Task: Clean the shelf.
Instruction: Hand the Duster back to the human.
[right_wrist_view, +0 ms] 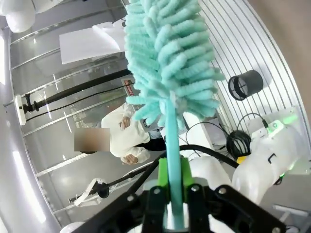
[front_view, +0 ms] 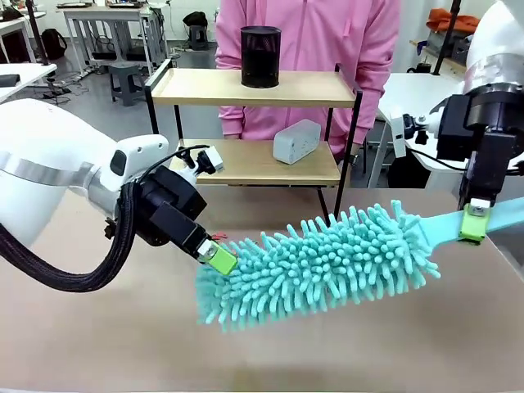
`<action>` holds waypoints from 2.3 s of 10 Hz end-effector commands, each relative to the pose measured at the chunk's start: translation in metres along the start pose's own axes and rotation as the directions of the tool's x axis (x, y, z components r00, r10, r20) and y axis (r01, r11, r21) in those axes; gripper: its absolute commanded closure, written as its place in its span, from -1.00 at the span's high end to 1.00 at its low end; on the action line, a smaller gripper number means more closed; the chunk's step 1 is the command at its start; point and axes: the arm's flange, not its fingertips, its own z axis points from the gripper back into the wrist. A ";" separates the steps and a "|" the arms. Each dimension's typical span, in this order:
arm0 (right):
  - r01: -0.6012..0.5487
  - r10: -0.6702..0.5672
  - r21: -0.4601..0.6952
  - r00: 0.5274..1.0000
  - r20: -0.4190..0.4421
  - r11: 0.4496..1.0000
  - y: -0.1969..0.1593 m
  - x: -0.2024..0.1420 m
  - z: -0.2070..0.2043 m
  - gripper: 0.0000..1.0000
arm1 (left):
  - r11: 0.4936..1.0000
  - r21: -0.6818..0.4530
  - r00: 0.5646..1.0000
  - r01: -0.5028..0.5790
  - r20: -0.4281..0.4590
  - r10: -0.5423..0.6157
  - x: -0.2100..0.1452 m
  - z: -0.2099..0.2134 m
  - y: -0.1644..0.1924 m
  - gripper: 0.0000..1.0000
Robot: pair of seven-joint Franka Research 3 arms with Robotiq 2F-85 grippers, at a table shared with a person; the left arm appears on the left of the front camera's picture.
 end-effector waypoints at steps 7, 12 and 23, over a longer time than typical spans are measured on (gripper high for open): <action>-0.058 0.057 0.048 0.998 0.009 0.997 0.006 -0.002 0.008 -0.74 | 0.998 -0.037 0.998 0.046 -0.035 -0.048 0.001 -0.009 0.001 1.00; -0.053 0.052 0.050 0.999 0.013 0.997 0.006 -0.004 0.009 -0.74 | 0.998 -0.041 0.997 0.052 -0.057 -0.054 -0.001 -0.009 0.002 -1.00; -0.054 0.049 0.075 0.997 0.059 0.996 0.001 -0.012 0.012 1.00 | 0.995 -0.028 0.995 0.098 -0.030 -0.099 -0.003 0.006 -0.006 -1.00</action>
